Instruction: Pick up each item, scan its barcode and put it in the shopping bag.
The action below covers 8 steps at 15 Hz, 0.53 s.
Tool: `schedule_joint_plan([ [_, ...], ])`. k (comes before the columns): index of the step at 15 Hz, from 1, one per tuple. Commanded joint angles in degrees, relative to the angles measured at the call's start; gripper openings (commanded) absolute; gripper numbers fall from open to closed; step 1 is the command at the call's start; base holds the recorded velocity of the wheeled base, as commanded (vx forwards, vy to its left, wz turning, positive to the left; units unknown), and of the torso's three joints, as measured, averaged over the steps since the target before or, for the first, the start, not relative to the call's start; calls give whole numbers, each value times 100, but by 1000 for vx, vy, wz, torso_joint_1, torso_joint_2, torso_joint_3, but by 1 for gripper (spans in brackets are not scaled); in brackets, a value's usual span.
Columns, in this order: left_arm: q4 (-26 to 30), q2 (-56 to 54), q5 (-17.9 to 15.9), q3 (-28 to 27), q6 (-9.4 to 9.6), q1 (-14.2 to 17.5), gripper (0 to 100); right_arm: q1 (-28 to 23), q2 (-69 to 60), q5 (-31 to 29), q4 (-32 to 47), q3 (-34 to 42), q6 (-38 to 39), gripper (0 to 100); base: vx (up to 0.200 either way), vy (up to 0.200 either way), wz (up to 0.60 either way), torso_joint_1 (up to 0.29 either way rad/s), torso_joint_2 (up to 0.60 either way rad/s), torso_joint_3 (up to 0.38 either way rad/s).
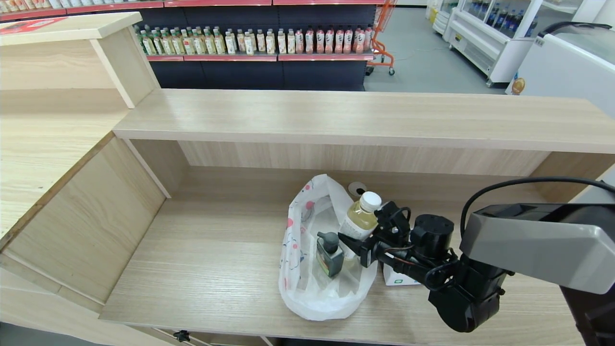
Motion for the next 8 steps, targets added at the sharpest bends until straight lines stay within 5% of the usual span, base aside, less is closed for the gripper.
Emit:
schedule_joint_plan([
  [1, -2, 0, 0, 0, -2, 0, 100, 9, 40, 43, -8, 6, -6, 0, 0, 0, 0, 0, 0, 0],
  [8, -2, 9, 0, 0, -2, 0, 100, 26, 128, 43, -8, 111, -304, 0, 0, 0, 0, 0, 0, 0],
])
